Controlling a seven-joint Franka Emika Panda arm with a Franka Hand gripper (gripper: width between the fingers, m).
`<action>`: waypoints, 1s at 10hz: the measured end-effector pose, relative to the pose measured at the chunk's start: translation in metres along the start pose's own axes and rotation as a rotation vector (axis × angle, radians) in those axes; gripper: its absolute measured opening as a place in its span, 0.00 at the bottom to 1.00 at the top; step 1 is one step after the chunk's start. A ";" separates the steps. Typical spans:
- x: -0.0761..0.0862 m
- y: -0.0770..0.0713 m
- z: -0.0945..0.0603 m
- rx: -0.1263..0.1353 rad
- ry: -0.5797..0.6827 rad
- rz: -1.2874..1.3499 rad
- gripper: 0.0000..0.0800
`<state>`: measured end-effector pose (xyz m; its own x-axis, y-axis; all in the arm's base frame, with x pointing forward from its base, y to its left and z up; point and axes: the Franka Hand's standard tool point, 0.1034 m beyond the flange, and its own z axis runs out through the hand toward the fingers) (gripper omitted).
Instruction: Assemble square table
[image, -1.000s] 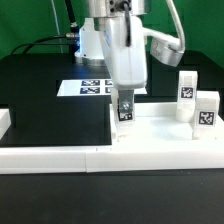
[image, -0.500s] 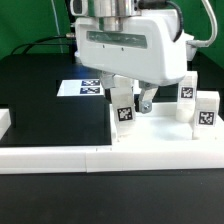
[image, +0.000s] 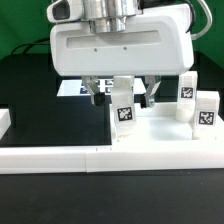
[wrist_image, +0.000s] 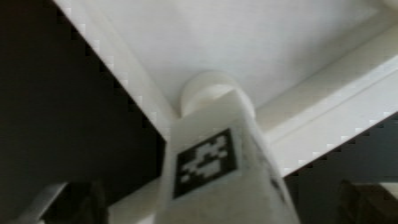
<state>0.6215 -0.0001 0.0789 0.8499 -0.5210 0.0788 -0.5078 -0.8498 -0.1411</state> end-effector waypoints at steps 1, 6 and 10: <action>-0.002 -0.007 0.000 0.002 0.000 -0.073 0.81; -0.001 -0.002 0.002 -0.001 0.000 -0.057 0.36; 0.000 0.000 0.003 -0.001 0.001 0.298 0.36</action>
Offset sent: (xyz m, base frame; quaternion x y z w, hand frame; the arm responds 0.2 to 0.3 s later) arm 0.0000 0.0000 0.0000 0.0000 0.0000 0.0650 0.9979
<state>0.6215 0.0002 0.0762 0.6635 -0.7473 0.0347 -0.7349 -0.6598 -0.1570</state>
